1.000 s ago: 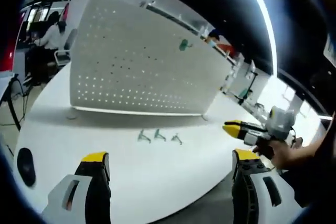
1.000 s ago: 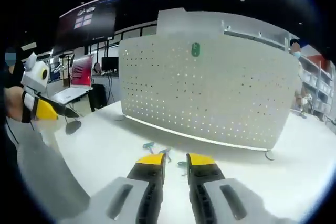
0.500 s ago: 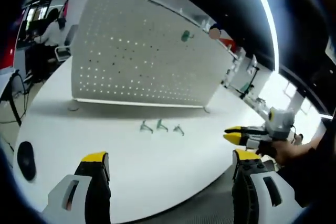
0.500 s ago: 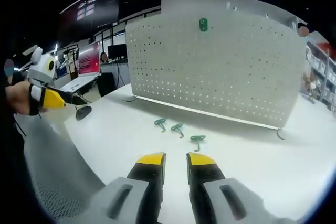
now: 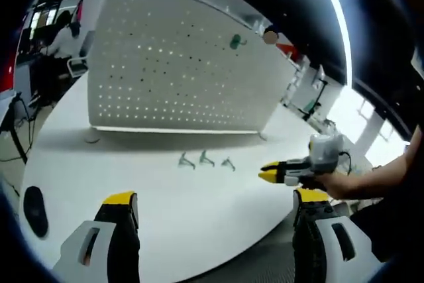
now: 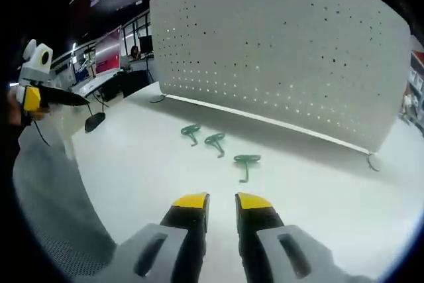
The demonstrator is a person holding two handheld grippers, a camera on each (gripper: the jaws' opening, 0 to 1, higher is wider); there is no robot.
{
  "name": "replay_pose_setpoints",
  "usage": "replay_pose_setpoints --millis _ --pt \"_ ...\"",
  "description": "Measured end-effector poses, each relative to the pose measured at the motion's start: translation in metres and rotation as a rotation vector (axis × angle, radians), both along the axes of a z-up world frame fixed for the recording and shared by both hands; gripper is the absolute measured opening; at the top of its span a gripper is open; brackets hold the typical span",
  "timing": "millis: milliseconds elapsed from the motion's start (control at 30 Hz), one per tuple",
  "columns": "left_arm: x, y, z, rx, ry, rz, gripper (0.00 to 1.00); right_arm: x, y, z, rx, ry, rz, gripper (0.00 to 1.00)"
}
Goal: Insert the hook assembly into the mounting plate slot until the hook locks in place.
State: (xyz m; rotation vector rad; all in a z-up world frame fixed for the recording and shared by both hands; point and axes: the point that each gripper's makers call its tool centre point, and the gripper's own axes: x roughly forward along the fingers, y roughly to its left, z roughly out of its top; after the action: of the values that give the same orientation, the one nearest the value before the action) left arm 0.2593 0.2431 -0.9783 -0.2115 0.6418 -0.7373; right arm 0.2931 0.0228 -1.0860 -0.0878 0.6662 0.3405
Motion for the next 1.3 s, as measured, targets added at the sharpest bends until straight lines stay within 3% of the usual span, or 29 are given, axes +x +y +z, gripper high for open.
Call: replay_pose_setpoints --millis 200,433,700,867,900,1200,1267,1300 --pt "0.003 0.004 -0.005 0.002 0.019 0.013 0.98 0.035 -0.004 -0.015 -0.027 -0.021 -0.016 0.12" --pt "0.009 0.008 -0.008 0.0 0.029 0.029 0.98 0.062 -0.008 -0.036 -0.063 0.03 -0.001 0.11" --pt "0.014 0.016 -0.011 0.005 0.04 0.048 0.98 0.069 -0.009 -0.039 -0.03 0.043 -0.007 0.1" --pt "0.016 0.017 -0.013 0.01 0.046 0.049 0.97 0.065 -0.012 -0.052 -0.043 0.086 -0.024 0.08" --pt "0.016 0.016 -0.012 0.01 0.045 0.048 0.97 0.068 -0.012 -0.05 -0.038 0.063 -0.022 0.08" --pt "0.017 0.011 -0.01 0.009 0.04 0.032 0.97 0.066 -0.011 -0.049 -0.079 0.052 0.008 0.01" --pt "0.017 0.01 -0.009 0.008 0.04 0.029 0.97 0.064 -0.015 -0.048 -0.131 0.059 0.012 0.0" --pt "0.017 0.01 -0.009 0.01 0.038 0.027 0.97 0.068 -0.016 -0.04 -0.143 0.011 0.013 0.0"
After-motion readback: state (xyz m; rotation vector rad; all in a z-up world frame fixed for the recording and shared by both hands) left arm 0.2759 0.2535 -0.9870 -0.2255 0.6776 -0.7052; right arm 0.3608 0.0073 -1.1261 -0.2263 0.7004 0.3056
